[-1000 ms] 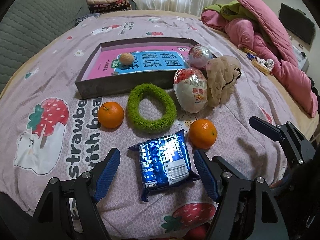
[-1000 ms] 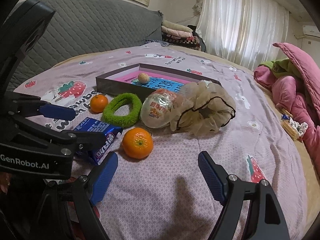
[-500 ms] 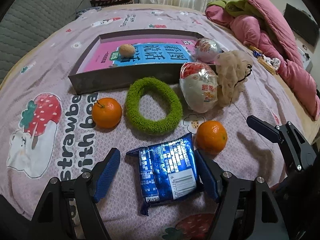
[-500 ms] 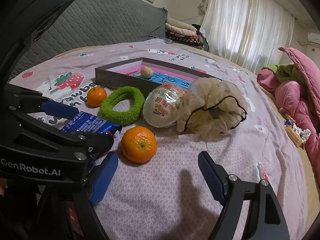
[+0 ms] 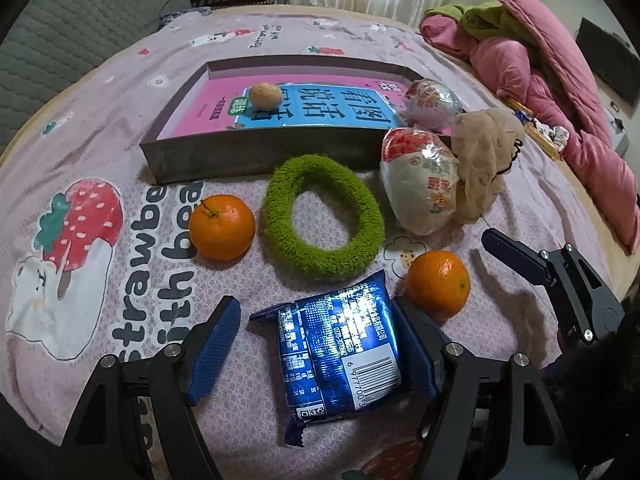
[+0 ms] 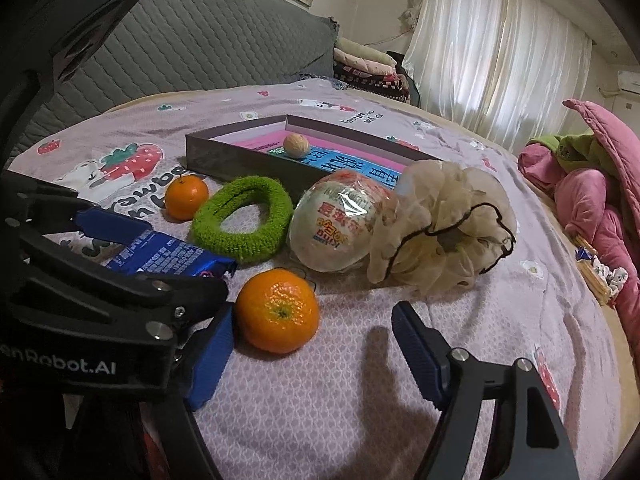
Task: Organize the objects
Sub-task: 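Close the left tool on the blue snack packet while the right grasps the mandarin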
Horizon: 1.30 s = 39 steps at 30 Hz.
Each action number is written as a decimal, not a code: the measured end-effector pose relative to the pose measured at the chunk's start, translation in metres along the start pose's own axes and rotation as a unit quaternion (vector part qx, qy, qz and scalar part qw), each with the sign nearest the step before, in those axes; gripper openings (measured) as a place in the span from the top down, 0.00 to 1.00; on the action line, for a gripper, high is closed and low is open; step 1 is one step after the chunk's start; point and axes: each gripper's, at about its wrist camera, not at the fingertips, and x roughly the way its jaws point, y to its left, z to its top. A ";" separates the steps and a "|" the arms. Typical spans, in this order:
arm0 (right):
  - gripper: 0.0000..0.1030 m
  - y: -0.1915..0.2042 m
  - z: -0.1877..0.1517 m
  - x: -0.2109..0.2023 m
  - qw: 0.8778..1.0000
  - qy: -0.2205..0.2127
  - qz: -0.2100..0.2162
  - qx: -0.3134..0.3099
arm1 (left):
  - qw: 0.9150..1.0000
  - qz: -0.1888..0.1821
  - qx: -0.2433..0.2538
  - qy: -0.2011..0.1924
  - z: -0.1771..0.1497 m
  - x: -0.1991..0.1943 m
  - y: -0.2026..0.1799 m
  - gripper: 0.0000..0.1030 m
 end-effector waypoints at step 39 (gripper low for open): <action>0.63 -0.019 0.007 -0.019 0.997 -0.042 0.042 0.045 | 1.000 -0.025 0.017 -0.005 -0.004 -0.018 0.006 0.49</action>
